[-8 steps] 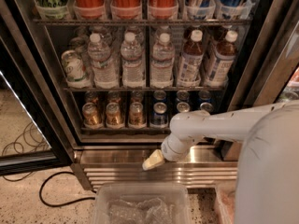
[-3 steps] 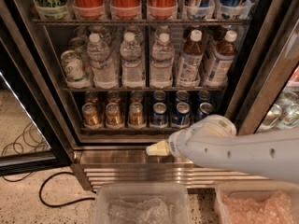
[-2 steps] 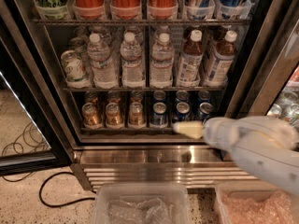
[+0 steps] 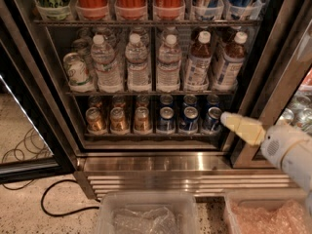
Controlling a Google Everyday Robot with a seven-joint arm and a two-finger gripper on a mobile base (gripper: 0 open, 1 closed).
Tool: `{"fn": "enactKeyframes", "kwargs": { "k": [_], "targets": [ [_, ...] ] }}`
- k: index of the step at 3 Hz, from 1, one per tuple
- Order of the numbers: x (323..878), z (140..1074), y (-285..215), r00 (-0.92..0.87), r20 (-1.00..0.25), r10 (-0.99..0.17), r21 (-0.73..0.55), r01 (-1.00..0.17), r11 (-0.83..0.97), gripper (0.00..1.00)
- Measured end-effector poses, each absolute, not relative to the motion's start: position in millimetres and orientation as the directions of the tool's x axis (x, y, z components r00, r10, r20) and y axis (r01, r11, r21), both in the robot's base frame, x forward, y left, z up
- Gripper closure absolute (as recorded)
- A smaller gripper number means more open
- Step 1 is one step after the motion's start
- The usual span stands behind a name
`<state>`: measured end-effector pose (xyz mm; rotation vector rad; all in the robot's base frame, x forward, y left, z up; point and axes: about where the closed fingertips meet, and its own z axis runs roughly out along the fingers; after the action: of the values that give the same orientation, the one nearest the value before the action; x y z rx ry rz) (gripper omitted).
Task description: Pick pepsi can from bottom shelf of fridge
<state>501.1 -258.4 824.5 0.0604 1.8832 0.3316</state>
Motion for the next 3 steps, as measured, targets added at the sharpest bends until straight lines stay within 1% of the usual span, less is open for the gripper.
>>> {"fn": "enactKeyframes", "kwargs": {
  "k": [1,2,3],
  "targets": [
    [496.5,820.6,-235.1,-0.310,-0.930,0.198,0.260,-0.173,0.950,0.00],
    [497.0,821.4,-234.8,-0.309,-0.930,0.198,0.260,-0.174,0.950,0.00],
    [493.4,820.8,-228.8,-0.288,-0.939,0.189,0.252,-0.202,0.946,0.00]
  ]
}}
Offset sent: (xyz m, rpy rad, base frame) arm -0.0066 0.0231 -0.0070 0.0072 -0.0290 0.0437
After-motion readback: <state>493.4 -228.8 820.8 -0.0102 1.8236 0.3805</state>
